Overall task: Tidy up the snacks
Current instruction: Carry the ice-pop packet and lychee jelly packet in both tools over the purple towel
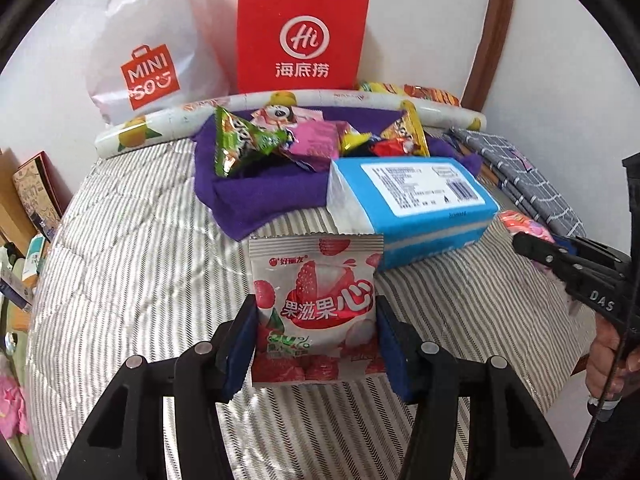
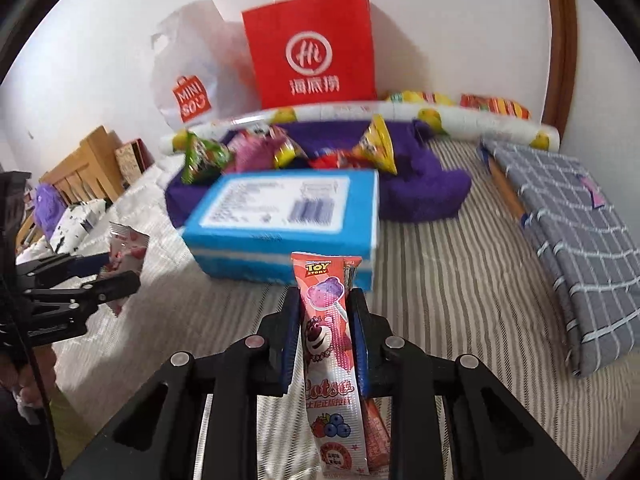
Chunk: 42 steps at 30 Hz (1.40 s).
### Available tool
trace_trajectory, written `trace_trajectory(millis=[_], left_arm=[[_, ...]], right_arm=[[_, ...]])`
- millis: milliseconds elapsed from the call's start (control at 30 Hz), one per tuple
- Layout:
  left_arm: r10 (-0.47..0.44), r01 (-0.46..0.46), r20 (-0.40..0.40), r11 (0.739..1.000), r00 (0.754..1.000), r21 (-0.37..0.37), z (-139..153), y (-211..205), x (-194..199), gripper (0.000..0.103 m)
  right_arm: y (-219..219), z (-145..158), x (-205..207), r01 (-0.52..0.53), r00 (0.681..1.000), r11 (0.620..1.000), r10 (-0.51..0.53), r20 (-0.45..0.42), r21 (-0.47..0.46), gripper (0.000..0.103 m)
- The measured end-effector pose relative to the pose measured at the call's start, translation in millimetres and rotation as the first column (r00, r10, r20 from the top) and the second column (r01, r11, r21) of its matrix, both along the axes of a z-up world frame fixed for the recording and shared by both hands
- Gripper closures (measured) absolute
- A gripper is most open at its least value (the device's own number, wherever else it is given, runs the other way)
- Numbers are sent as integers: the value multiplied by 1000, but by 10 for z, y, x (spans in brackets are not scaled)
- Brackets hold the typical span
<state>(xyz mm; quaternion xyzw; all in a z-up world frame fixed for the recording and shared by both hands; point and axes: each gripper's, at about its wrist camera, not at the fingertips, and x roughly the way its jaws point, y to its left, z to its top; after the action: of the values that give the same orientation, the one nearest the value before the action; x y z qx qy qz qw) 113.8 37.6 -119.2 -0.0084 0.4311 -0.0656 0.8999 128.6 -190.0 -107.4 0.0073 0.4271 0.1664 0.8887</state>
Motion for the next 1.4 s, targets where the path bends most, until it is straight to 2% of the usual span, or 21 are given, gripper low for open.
trace_trajectory(millis=[300,667,1400], left_arm=[[-5,5,12,998,1000,-64,199,85,110,50],[-26,29,29,995,999,-101,427,67,350,50],[-41,49,64,991,997,-124,747,-39,771,50]], right_arm=[[-31,374,71,39,998,999,-40,48,4,79],[-21,706,243,71,992,997,-70,108,-6,79],[87,953,681,43,989,999,-46,144,23,79]])
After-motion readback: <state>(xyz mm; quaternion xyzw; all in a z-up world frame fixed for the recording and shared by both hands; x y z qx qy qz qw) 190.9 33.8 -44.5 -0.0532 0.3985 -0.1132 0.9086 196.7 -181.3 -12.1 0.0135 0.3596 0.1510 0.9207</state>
